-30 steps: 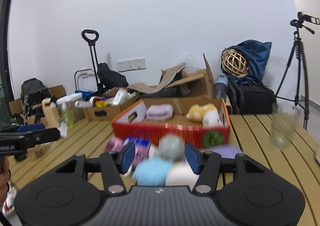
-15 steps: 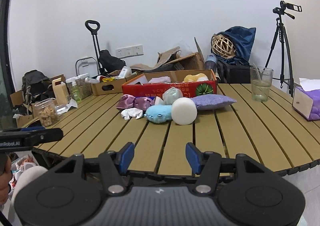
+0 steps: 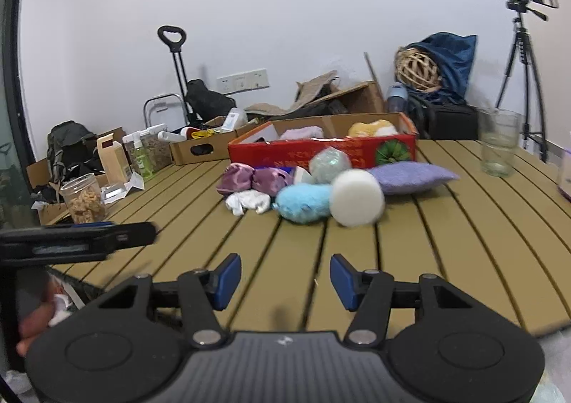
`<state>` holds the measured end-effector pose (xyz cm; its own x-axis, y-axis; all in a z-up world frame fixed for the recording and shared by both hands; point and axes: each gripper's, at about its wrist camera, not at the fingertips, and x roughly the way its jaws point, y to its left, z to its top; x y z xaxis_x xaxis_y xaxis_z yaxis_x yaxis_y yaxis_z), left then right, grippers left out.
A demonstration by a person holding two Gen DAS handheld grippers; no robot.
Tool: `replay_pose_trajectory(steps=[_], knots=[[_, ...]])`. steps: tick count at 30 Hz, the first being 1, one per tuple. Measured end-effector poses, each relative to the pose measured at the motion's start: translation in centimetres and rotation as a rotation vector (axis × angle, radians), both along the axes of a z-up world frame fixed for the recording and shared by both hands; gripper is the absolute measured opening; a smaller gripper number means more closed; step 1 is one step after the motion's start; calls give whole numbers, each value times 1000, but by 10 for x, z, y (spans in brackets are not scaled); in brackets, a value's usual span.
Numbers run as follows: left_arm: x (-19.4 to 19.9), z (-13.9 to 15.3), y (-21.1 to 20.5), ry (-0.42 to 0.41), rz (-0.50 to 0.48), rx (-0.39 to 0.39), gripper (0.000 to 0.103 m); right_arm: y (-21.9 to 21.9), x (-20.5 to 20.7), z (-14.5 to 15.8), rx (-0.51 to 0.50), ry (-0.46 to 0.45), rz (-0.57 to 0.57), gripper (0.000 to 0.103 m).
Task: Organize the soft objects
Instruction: 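Reach the right gripper to the purple satin scrunchie and grasp it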
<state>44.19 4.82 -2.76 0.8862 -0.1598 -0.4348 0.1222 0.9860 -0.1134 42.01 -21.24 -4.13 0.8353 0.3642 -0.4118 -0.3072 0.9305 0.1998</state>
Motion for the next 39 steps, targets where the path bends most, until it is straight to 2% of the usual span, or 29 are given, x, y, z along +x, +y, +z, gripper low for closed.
replay_pose_trajectory(steps=[9, 13, 14, 16, 17, 19, 20, 24, 25, 27, 30, 35, 37, 39], knots=[[143, 19, 19, 41, 33, -162, 84, 32, 121, 21, 48, 10, 81, 42], [185, 5, 26, 100, 52, -253, 68, 46, 179, 19, 43, 33, 81, 37], [189, -3, 29, 118, 41, -275, 66, 50, 194, 15, 37, 41, 86, 35], [195, -18, 31, 166, 2, -294, 51, 55, 213, 4, 44, 75, 87, 32], [196, -23, 34, 173, -16, -313, 50, 57, 222, -4, 61, 99, 96, 30], [194, -25, 37, 174, -36, -328, 43, 58, 231, -16, 89, 137, 96, 30], [194, -26, 38, 171, -47, -332, 40, 59, 231, -18, 94, 139, 99, 30], [197, -29, 44, 193, -92, -382, 18, 66, 235, -22, 79, 154, 124, 29], [196, -28, 42, 191, -90, -379, 18, 65, 235, -24, 88, 152, 124, 27], [194, -26, 38, 178, -90, -352, 17, 66, 232, -23, 89, 134, 134, 15], [182, -13, 35, 121, -84, -323, 14, 72, 221, -12, 58, 80, 134, 9], [125, 32, 29, -57, -76, -285, 14, 75, 169, 31, 32, -101, 144, 9], [99, 45, 24, -90, -89, -294, 14, 71, 137, 46, 17, -164, 142, 9], [74, 53, 18, -107, -110, -298, 14, 63, 111, 57, 18, -186, 138, 9]])
